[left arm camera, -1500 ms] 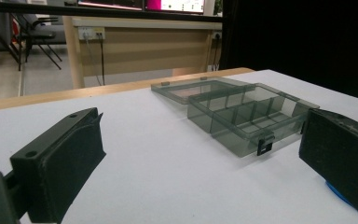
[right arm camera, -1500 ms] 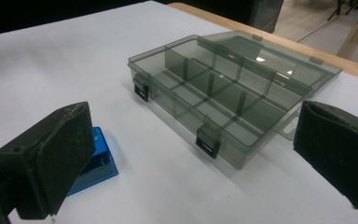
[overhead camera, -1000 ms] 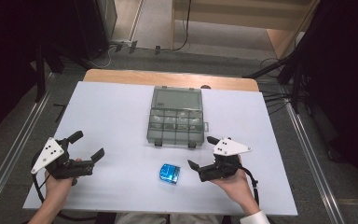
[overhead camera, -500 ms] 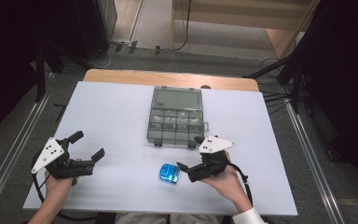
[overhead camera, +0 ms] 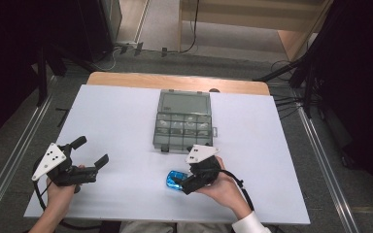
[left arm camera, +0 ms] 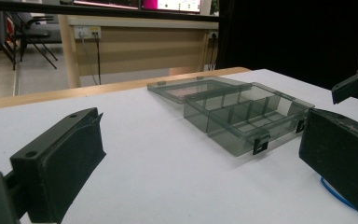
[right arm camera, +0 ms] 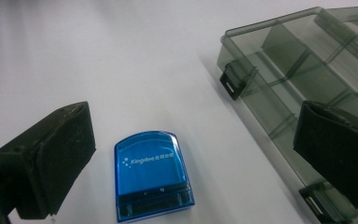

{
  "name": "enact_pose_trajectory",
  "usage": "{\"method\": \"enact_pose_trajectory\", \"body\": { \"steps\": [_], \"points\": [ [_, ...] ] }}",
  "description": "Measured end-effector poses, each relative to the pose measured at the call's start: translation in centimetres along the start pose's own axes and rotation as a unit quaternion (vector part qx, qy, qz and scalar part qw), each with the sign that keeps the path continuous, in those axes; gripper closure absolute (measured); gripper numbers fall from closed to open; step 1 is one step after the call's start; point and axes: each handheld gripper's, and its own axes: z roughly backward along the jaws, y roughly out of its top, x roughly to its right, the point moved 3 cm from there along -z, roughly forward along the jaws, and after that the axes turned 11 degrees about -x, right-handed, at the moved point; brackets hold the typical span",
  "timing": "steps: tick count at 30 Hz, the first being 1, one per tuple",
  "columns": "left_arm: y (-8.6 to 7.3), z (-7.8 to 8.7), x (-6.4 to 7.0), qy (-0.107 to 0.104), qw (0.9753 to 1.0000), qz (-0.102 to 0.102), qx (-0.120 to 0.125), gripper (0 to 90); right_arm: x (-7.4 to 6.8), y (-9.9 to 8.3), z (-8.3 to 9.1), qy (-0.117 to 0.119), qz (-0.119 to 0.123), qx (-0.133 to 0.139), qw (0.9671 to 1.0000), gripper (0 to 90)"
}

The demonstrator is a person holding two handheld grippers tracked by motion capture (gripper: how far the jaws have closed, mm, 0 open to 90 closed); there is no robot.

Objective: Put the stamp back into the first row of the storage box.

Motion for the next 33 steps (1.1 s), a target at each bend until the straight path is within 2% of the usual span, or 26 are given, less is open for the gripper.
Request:
{"method": "enact_pose_trajectory", "body": {
  "steps": [4,5,10,11,13,15,16,17,19,20,23,24,26,29,30,33],
  "points": [
    [0.0,0.0,-0.1,0.0,1.0,0.002,0.001,0.0,-0.7,0.3,-1.1,0.015,0.019,-0.028,0.9993,0.0],
    [0.0,0.0,-0.1,0.0,1.0,0.002,0.001,0.0,-0.7,0.3,-1.1,0.015,0.019,-0.028,0.9993,0.0],
    [0.0,0.1,0.0,0.0,1.0,0.001,0.0,0.0,-1.4,0.2,-2.5,0.031,0.044,-0.075,0.9957,0.0],
    [0.0,0.1,0.0,0.0,1.0,0.001,0.0,0.0,-1.4,0.2,-2.5,0.031,0.044,-0.075,0.9957,0.0],
    [0.0,0.1,-0.1,-0.001,1.0,0.002,0.002,0.0,-1.8,0.0,-3.2,0.043,0.057,-0.102,0.9922,0.0],
    [0.0,0.1,-0.1,0.0,1.0,0.002,0.002,0.0,-1.9,-0.1,-3.3,0.043,0.062,-0.111,0.9909,0.0],
    [0.0,0.1,-0.1,0.0,1.0,0.002,0.002,0.0,-2.1,-0.3,-3.6,0.041,0.067,-0.129,0.9886,0.3],
    [0.0,0.1,-0.1,-0.001,1.0,0.002,0.002,0.0,-2.1,-0.3,-3.7,0.04,0.069,-0.134,0.9878,2.4],
    [0.0,0.1,-0.1,-0.002,1.0,0.003,0.002,0.0,-2.1,-0.5,-3.7,0.041,0.069,-0.147,0.9859,13.7],
    [0.0,0.1,-0.1,-0.002,1.0,0.0,0.0,0.0,-2.0,-0.6,-3.7,0.041,0.067,-0.152,0.9852,16.1],
    [0.0,0.0,-0.1,-0.002,1.0,0.001,0.0,0.0,-1.9,-0.7,-3.8,0.039,0.062,-0.164,0.9837,17.1],
    [0.0,0.0,-0.1,-0.001,1.0,0.002,-0.001,0.0,-1.9,-0.9,-3.9,0.046,0.061,-0.177,0.9811,25.3],
    [0.0,0.1,-0.1,-0.001,1.0,0.003,-0.001,0.0,-1.9,-1.0,-4.0,0.046,0.059,-0.189,0.979,31.9],
    [0.0,0.0,-0.1,-0.001,1.0,0.003,-0.001,0.0,-1.9,-1.1,-4.0,0.037,0.064,-0.193,0.9785,36.7],
    [0.0,0.0,-0.1,-0.001,1.0,0.003,-0.001,0.0,-1.8,-1.0,-3.9,0.036,0.062,-0.193,0.9786,41.3],
    [0.0,0.1,-0.1,-0.002,1.0,0.003,0.0,0.0,-1.7,-0.8,-3.7,0.032,0.058,-0.194,0.9788,41.6]
  ]
}}
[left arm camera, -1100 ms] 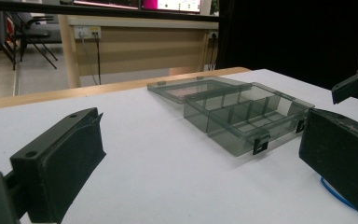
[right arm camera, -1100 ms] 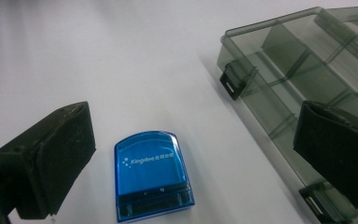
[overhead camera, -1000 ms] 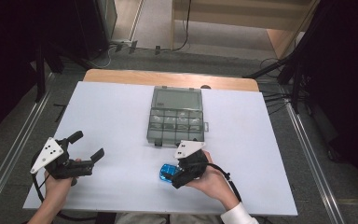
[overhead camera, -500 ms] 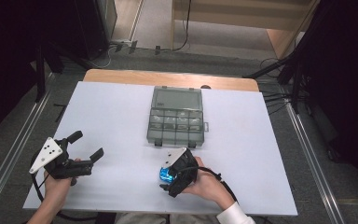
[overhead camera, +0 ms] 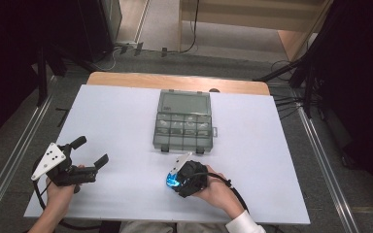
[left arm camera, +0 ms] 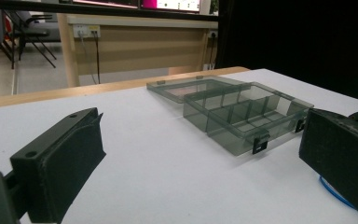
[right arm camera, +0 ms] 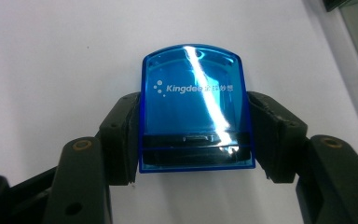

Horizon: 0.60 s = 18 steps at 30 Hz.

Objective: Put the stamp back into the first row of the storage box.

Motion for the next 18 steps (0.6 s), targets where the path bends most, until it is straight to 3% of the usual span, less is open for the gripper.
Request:
{"method": "enact_pose_trajectory", "body": {
  "steps": [10,18],
  "points": [
    [0.0,0.1,0.0,0.001,1.0,0.001,0.001,0.0,0.1,0.6,2.0,0.016,0.005,0.028,0.9995,41.8],
    [0.0,0.1,-0.1,0.003,1.0,0.003,0.002,0.0,1.1,1.1,3.6,0.018,0.012,0.044,0.9988,41.8]
  ]
}}
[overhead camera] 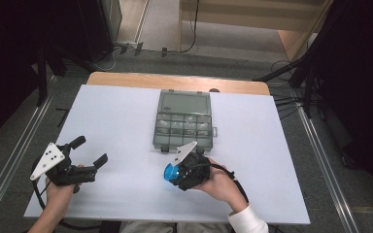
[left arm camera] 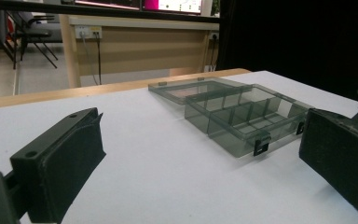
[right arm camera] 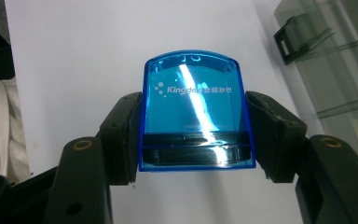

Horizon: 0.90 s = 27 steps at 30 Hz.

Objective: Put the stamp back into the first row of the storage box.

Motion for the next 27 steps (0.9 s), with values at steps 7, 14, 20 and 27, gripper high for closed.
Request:
{"method": "enact_pose_trajectory", "body": {
  "steps": [7,14,20,27],
  "points": [
    [0.0,0.0,0.0,0.001,1.0,0.0,-0.001,0.0,1.3,0.8,1.5,-0.003,-0.001,0.011,0.9999,41.9],
    [0.0,0.0,0.0,0.0,1.0,0.0,-0.001,0.0,3.0,1.6,2.7,-0.006,-0.01,0.014,0.9998,41.9],
    [0.0,0.0,0.0,0.0,1.0,0.002,0.0,0.0,4.1,2.0,2.9,-0.008,-0.016,0.011,0.9998,41.8],
    [0.0,0.0,0.0,-0.001,1.0,0.002,-0.002,0.0,6.5,2.4,3.3,-0.015,-0.02,-0.005,0.9997,41.8]
  ]
}}
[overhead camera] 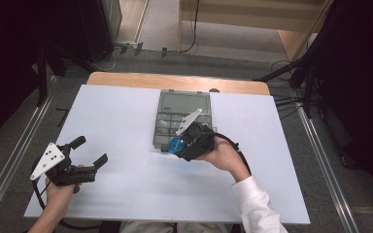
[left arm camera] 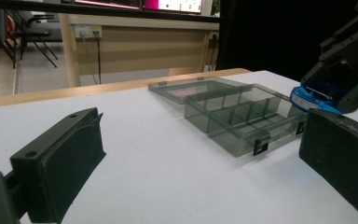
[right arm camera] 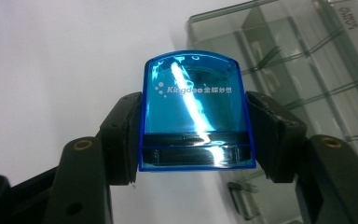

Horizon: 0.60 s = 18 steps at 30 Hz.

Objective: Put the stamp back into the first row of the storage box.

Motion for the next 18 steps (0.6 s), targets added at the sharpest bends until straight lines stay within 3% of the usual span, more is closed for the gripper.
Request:
{"method": "enact_pose_trajectory", "body": {
  "steps": [6,11,12,18],
  "points": [
    [0.0,0.0,0.0,0.0,1.0,0.002,0.001,0.0,1.8,0.5,0.3,-0.005,-0.006,0.001,1.0,41.9],
    [0.0,0.0,-0.1,0.001,1.0,0.003,0.0,0.0,3.2,1.0,0.7,-0.012,0.005,0.005,0.9999,41.8],
    [0.0,0.0,-0.1,0.001,1.0,0.002,0.0,0.0,3.8,1.2,0.9,-0.012,0.007,0.019,0.9997,41.8],
    [0.0,0.0,0.0,0.001,1.0,0.001,-0.001,0.0,5.7,1.5,0.8,-0.015,0.012,0.017,0.9997,41.8]
  ]
}}
